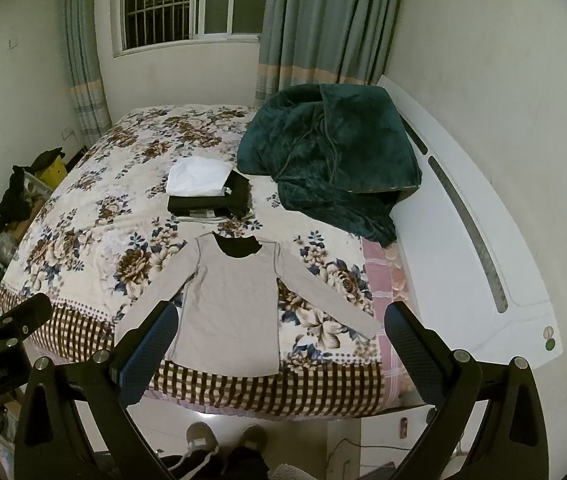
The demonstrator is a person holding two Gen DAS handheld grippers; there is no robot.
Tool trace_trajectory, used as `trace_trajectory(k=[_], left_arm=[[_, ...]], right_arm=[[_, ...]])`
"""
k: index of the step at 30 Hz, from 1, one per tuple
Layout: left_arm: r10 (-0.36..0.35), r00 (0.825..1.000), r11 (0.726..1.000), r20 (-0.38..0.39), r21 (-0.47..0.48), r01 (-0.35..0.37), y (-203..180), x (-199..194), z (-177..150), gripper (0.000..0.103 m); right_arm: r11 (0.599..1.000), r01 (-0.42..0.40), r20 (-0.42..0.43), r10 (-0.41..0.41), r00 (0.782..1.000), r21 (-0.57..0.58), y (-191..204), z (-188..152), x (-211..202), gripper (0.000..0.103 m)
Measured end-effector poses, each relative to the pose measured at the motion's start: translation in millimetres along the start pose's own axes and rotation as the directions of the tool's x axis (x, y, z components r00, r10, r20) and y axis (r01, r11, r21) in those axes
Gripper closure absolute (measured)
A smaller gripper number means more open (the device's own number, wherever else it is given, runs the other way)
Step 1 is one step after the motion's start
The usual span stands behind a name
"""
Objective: Fold small clothes
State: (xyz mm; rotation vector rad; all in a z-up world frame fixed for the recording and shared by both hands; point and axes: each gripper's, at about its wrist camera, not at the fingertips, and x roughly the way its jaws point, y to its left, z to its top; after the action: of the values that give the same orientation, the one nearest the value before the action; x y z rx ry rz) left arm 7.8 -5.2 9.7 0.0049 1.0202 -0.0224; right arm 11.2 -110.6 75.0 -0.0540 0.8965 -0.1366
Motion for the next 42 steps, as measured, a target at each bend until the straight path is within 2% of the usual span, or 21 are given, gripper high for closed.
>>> trace_trajectory(k=[17, 42], left_arm=[[-0.003, 1.0, 1.0, 0.009, 0.0, 0.003, 1, -4, -2, 0.0], [-0.006, 1.0, 1.0, 0.021, -0.003, 0.006, 3, -9, 1, 0.0]], right_arm=[[1.0, 0.005, 0.009, -0.005, 1.0, -0.003, 3, -5, -2, 0.0], [1.0, 0.003, 0.018, -0.003, 1.0, -0.008, 10, 11, -13, 0.0]])
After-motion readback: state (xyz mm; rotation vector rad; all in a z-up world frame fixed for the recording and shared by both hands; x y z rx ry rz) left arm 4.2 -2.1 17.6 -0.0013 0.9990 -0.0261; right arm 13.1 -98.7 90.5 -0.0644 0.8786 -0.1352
